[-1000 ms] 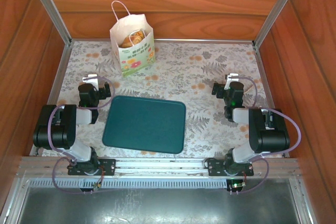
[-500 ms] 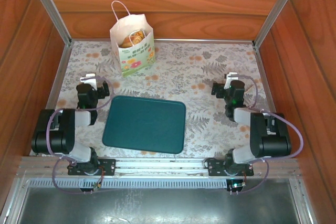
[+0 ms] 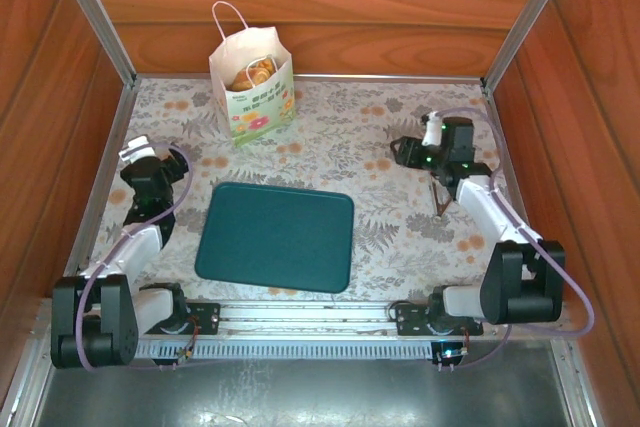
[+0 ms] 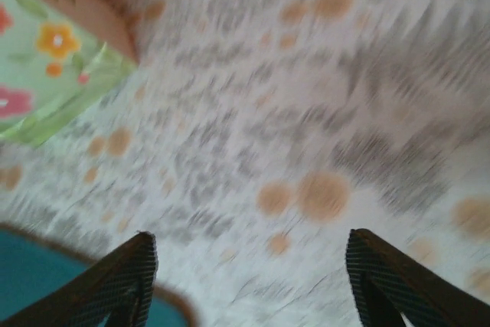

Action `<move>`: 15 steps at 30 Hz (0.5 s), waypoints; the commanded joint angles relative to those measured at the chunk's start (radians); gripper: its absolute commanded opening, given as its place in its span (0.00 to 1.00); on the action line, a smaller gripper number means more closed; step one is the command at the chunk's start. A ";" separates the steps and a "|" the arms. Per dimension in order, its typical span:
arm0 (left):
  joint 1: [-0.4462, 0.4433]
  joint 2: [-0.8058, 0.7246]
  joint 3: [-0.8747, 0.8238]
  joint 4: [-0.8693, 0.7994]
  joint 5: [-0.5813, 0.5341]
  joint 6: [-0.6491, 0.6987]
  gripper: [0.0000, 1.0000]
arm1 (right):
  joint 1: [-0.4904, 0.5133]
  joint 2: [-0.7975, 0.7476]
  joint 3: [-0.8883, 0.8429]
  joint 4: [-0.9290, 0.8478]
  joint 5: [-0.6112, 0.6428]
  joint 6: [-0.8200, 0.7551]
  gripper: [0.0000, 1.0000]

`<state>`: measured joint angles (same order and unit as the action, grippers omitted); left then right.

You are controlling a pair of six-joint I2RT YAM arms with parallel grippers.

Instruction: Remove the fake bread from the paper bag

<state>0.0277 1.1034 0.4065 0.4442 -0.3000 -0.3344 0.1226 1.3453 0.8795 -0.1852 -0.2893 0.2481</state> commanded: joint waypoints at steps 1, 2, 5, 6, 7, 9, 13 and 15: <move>0.015 -0.034 0.037 -0.224 0.003 -0.137 1.00 | 0.101 0.026 0.006 -0.256 -0.048 0.101 0.65; 0.016 -0.049 0.038 -0.240 0.031 -0.152 1.00 | 0.138 0.028 0.002 -0.274 -0.027 0.116 0.63; 0.020 -0.085 0.025 -0.252 0.082 -0.194 1.00 | 0.230 0.048 -0.021 -0.298 0.008 0.197 0.58; 0.025 -0.094 0.020 -0.254 0.100 -0.205 1.00 | 0.256 0.056 -0.027 -0.301 -0.001 0.220 0.55; 0.034 -0.102 0.014 -0.257 0.133 -0.222 1.00 | 0.276 0.063 -0.036 -0.298 -0.002 0.236 0.53; 0.072 -0.116 0.008 -0.285 0.197 -0.308 1.00 | 0.316 0.075 -0.056 -0.295 0.027 0.277 0.52; 0.164 -0.142 -0.039 -0.288 0.365 -0.405 1.00 | 0.367 0.094 -0.091 -0.290 0.063 0.343 0.46; 0.167 -0.147 -0.045 -0.289 0.431 -0.388 1.00 | 0.382 0.099 -0.116 -0.276 0.057 0.376 0.43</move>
<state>0.1818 0.9707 0.3805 0.1917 -0.0311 -0.6613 0.4870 1.4357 0.7933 -0.4389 -0.2558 0.5358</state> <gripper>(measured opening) 0.996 0.445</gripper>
